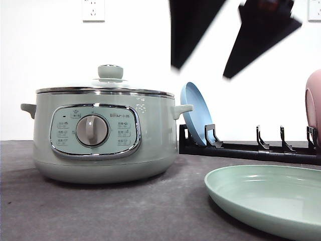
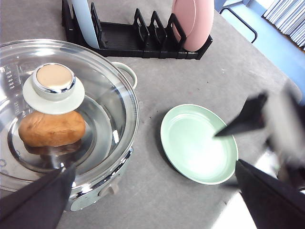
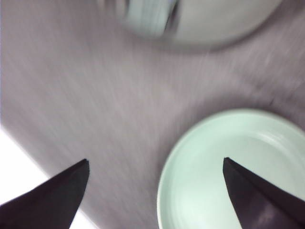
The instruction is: Transfer potato from steamer to green plate
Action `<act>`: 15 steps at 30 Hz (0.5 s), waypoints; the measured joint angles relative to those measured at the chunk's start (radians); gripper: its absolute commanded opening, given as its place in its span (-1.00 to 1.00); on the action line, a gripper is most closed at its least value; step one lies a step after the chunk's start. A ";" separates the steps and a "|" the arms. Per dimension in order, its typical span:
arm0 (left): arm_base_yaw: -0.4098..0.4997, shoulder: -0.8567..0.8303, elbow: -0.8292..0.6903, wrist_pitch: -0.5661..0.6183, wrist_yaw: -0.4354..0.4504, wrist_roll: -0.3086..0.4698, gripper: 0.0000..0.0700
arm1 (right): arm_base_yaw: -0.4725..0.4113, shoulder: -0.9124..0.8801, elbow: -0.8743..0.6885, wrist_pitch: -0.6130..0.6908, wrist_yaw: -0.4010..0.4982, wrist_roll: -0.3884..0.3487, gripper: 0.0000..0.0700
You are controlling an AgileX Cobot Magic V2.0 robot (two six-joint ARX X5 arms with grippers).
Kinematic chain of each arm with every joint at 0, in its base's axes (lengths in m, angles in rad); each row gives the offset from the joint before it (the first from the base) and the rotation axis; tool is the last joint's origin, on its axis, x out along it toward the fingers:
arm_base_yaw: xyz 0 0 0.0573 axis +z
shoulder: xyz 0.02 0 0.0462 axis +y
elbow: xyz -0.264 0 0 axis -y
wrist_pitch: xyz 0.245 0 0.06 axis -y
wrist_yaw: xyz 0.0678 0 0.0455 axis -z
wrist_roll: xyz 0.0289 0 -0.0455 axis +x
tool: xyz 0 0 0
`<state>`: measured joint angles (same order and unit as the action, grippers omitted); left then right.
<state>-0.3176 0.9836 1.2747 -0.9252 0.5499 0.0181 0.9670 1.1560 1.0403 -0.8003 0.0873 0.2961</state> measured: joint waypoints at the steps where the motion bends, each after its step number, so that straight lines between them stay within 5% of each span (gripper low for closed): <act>1: 0.000 0.000 0.000 0.000 0.000 0.001 1.00 | -0.036 -0.023 0.000 0.000 -0.023 -0.006 0.62; 8: 0.000 0.000 0.000 0.000 0.000 0.014 1.00 | -0.305 -0.212 -0.002 -0.014 -0.127 -0.102 0.62; 15: 0.000 0.019 0.000 0.000 -0.003 0.026 1.00 | -0.403 -0.423 -0.033 -0.018 -0.258 -0.120 0.62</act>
<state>-0.3176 1.0031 1.2747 -0.9253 0.5466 0.0442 0.5637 0.7326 1.0070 -0.8186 -0.1709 0.1759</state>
